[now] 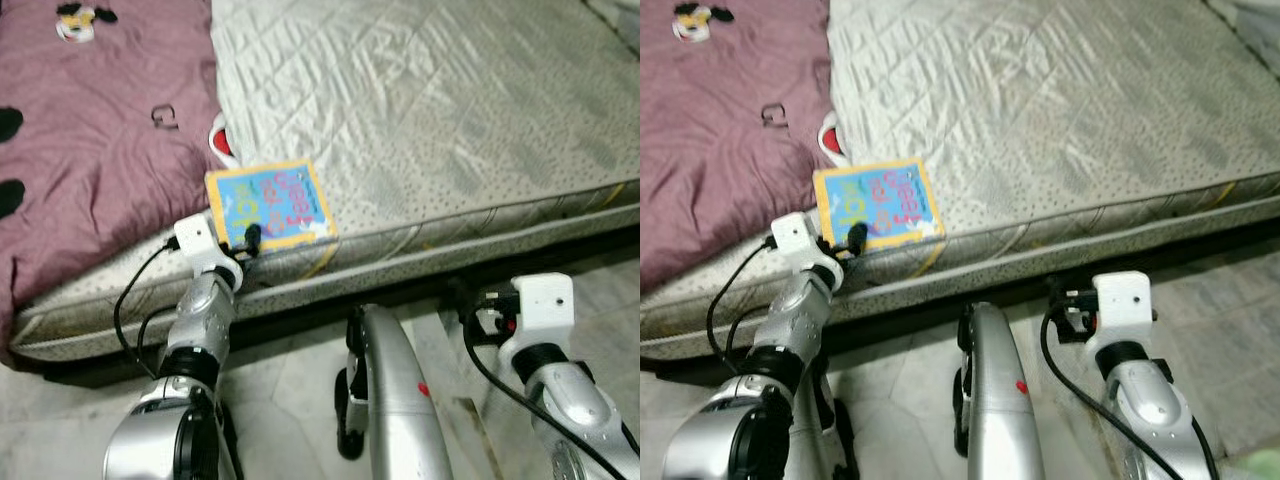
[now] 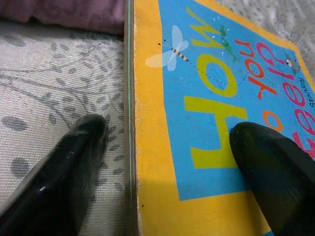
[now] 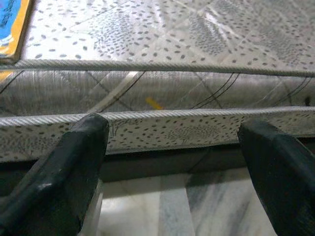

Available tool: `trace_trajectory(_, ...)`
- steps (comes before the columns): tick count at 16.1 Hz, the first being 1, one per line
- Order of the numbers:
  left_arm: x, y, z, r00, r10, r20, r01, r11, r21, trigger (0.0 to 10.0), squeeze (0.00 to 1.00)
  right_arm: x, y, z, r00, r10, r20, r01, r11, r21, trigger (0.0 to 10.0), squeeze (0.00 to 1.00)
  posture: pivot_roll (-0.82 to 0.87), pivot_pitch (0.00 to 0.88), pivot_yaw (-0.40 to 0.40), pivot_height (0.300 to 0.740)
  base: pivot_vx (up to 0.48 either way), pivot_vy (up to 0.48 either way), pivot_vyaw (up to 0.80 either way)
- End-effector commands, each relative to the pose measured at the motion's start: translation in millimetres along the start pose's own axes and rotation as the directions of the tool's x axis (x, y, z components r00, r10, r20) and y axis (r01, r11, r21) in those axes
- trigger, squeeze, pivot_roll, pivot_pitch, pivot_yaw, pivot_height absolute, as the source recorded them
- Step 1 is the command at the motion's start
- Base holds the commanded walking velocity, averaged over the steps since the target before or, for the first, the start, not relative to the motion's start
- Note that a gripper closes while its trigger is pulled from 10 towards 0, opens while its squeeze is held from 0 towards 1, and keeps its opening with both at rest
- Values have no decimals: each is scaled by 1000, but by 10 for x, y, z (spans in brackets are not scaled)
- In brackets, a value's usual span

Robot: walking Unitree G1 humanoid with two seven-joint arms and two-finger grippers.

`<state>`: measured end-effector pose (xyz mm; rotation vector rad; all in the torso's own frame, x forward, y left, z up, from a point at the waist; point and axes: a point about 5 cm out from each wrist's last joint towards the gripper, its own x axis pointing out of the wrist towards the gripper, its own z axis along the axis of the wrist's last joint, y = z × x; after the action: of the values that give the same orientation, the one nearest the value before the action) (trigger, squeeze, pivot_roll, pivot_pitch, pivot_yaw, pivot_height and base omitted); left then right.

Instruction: Clean up the room

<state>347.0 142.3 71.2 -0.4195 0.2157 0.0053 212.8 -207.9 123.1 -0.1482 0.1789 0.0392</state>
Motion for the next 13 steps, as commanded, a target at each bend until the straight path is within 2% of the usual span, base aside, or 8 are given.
trace_trajectory(1,-58,23,-260,994,2,-111,-7,999,-44,10000,0,-33,-8,-6,1000,-7,-13,7,1000,-5,10000,0,-223,267,-71,484,0,0,0)
trace_trajectory(5,-19,-94,-257,988,-109,-114,88,981,-176,10000,0,18,-16,22,1000,-12,-2,12,1000,-12,10000,0,-228,252,-65,484,0,0,0)
trace_trajectory(6,-12,-130,-258,982,-147,-118,123,974,-191,2078,0,37,-11,37,1000,-12,7,12,1000,-13,10000,0,-227,246,-63,484,0,0,0)
trace_trajectory(7,-7,-158,-251,979,-172,-110,146,967,-207,1608,0,50,-7,46,1000,-12,12,12,1000,-16,10000,0,-226,242,-61,484,0,0,0)
trace_trajectory(8,-5,-196,-253,972,-205,-111,177,959,-220,0,0,65,-2,52,1000,-12,17,13,1000,-18,10000,0,-225,239,-60,484,0,0,0)
trace_trajectory(9,0,-222,-253,966,-235,-112,204,951,-233,0,0,86,4,58,1000,-15,21,15,1000,-18,10000,0,-224,233,-58,484,0,0,0)
trace_trajectory(13,12,-201,-258,966,-231,-118,183,930,-320,0,0,139,12,89,999,-18,41,19,1000,-25,10000,0,-222,217,-53,484,0,0,0)
